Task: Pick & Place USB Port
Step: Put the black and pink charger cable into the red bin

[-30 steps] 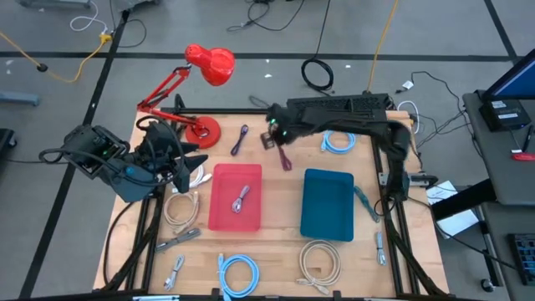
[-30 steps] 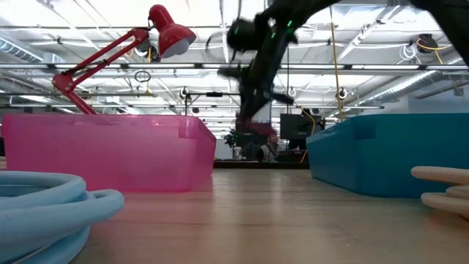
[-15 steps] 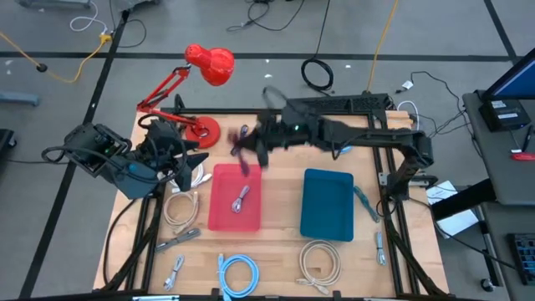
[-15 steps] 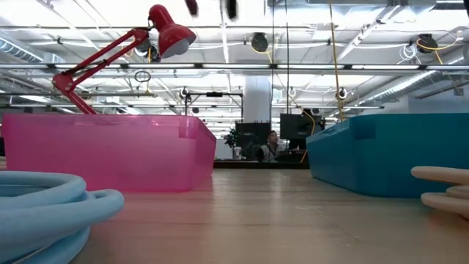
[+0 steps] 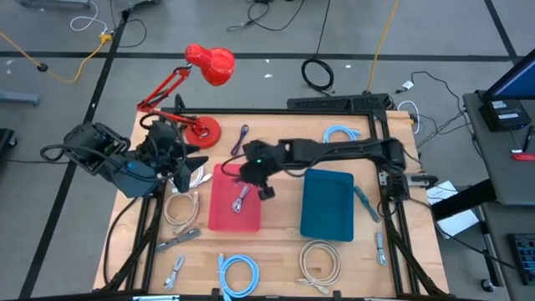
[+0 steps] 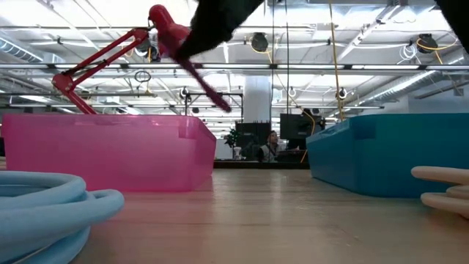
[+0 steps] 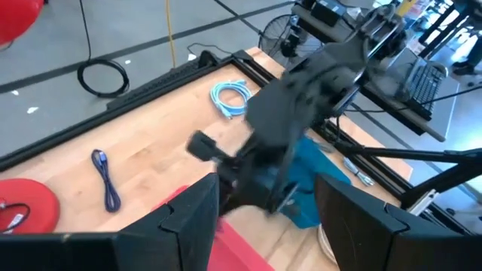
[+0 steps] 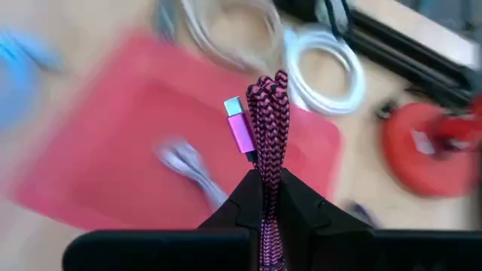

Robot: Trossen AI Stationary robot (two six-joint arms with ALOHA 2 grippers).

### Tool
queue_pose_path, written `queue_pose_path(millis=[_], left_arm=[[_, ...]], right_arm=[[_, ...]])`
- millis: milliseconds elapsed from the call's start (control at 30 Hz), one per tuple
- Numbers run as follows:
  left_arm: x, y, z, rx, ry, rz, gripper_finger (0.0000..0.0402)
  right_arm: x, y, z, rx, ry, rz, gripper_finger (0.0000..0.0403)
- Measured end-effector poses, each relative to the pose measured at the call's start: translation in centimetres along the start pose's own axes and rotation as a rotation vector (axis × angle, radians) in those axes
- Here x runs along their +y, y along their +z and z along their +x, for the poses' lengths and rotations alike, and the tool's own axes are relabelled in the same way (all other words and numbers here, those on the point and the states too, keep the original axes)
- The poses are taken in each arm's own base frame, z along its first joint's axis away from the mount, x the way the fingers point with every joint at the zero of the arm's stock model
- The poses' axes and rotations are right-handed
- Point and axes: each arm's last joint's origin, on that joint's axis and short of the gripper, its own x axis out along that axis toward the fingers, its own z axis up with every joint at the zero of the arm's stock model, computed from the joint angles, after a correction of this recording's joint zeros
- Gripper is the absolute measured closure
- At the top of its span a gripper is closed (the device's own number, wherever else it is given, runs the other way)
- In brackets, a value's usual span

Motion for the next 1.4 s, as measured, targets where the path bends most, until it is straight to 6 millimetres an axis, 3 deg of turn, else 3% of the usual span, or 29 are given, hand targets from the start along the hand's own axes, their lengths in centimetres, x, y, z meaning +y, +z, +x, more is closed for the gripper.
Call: queue_pose_path(millis=[67,167,300,500,867,1167,1400], left_arm=[[0.0,0.0,0.0,0.004,-0.002,0.0,0.0179],[0.0,0.0,0.0,0.005,-0.002,-0.001,0.0179],[0.0,0.0,0.0,0.005,-0.002,0.0,0.0179],[0.0,0.0,0.0,0.005,-0.002,0.005,0.0179],[0.0,0.0,0.0,0.005,-0.002,-0.008,0.0179],[0.0,0.0,0.0,0.005,-0.002,-0.019,0.0179],[0.0,0.0,0.0,0.005,-0.002,-0.024,0.0179]], right_arm=[[1.0,0.3,0.5,0.06,-0.01,-0.103,0.0393],[2.7,1.9,1.0,0.011,0.012,-0.239,0.0393],[5.0,2.6,1.7,-0.014,0.103,-0.35,0.0393],[6.3,2.5,2.6,0.003,0.149,-0.399,0.0393],[5.8,2.2,3.6,-0.011,0.139,-0.401,0.0393],[3.3,3.2,3.4,-0.137,0.005,-0.265,0.0393],[2.4,2.1,3.5,-0.072,0.024,-0.141,0.0393]])
